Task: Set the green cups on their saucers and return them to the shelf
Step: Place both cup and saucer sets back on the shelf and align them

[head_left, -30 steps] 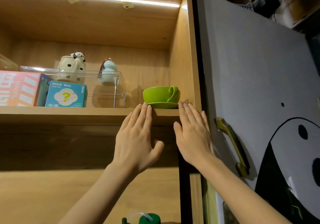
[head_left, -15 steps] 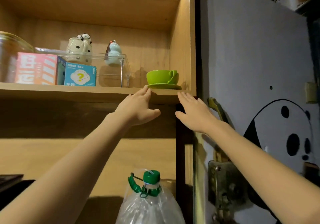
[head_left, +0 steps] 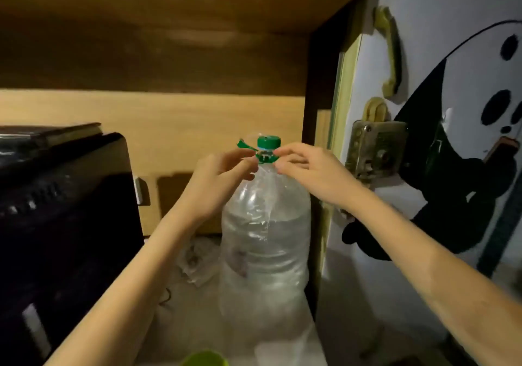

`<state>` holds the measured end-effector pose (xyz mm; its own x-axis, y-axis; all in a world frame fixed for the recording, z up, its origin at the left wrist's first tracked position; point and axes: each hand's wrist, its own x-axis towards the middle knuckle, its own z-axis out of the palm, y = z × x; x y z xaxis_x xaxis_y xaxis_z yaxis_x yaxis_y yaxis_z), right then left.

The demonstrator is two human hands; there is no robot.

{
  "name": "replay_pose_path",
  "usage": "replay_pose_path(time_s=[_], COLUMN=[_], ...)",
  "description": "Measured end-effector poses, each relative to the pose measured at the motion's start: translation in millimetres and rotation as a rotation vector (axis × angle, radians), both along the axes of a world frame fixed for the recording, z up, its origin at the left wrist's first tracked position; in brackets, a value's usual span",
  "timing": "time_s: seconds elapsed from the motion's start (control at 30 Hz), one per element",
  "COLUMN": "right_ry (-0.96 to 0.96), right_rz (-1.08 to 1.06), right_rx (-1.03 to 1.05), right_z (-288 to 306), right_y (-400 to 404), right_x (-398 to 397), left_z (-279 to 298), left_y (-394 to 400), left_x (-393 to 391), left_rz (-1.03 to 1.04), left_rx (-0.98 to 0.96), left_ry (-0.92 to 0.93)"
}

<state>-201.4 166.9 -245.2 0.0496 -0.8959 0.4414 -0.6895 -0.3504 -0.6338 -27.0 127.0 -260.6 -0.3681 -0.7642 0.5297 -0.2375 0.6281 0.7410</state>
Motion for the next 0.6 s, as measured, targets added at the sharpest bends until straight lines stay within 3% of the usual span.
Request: replay_pose_path(time_s=[0.17,0.4,0.6], right_ry=[-0.091,-0.105,-0.204], right_rz=[0.069,0.067,0.029], right_rx=[0.244,0.497,0.687], right_z=[-82,-210,-303], right_y=[8,11,19], right_x=[27,48,65], left_z=[-82,-215,-298], left_y=[17,50,73], left_x=[31,96,127], left_rz=[0.081,0.267,0.482], left_rx=[0.199,0.703,0.973], left_ry=[-0.074,0.073,0.09])
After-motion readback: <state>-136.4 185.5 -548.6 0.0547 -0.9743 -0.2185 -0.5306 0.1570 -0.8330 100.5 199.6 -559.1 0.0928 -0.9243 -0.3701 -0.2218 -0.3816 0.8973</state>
